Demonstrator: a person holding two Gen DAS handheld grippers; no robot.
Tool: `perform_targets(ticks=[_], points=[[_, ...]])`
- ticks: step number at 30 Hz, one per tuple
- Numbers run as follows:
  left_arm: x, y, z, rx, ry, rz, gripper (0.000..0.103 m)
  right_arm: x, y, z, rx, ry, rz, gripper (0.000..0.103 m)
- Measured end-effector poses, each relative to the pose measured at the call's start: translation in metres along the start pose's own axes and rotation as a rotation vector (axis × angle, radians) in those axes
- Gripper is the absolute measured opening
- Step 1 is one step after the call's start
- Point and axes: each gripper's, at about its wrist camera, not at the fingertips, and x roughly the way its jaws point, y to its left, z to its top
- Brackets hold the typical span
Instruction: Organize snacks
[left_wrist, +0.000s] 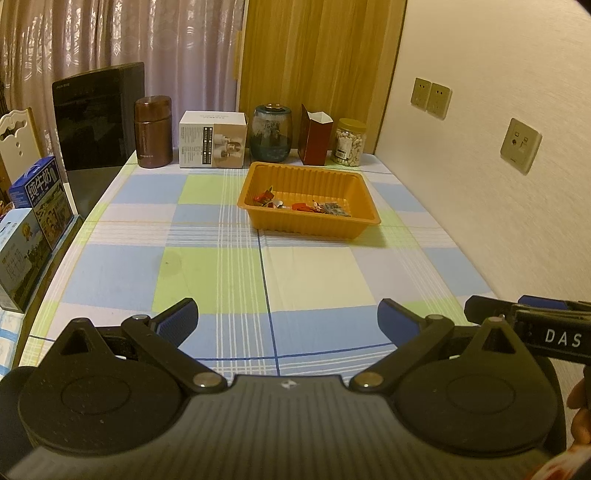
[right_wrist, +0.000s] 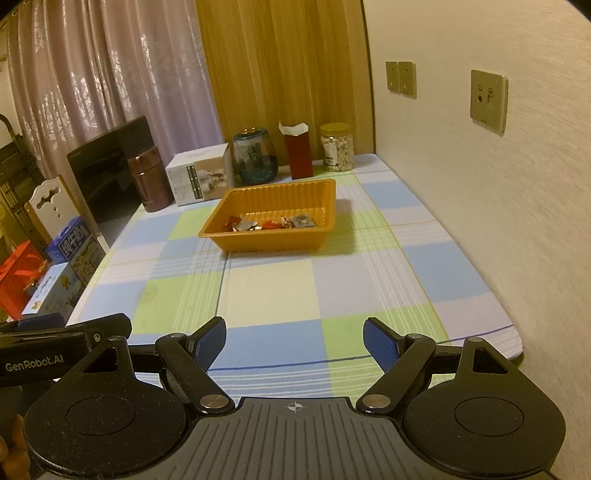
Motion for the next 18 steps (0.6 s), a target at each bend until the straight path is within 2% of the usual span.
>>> perform_targets(ticks=[18], points=[[-0.0001, 0.0001, -0.0006, -0.001, -0.001, 0.000, 0.103, 0.0005, 0.0002, -0.0013, 0.002, 0.000, 0.003, 0.081]])
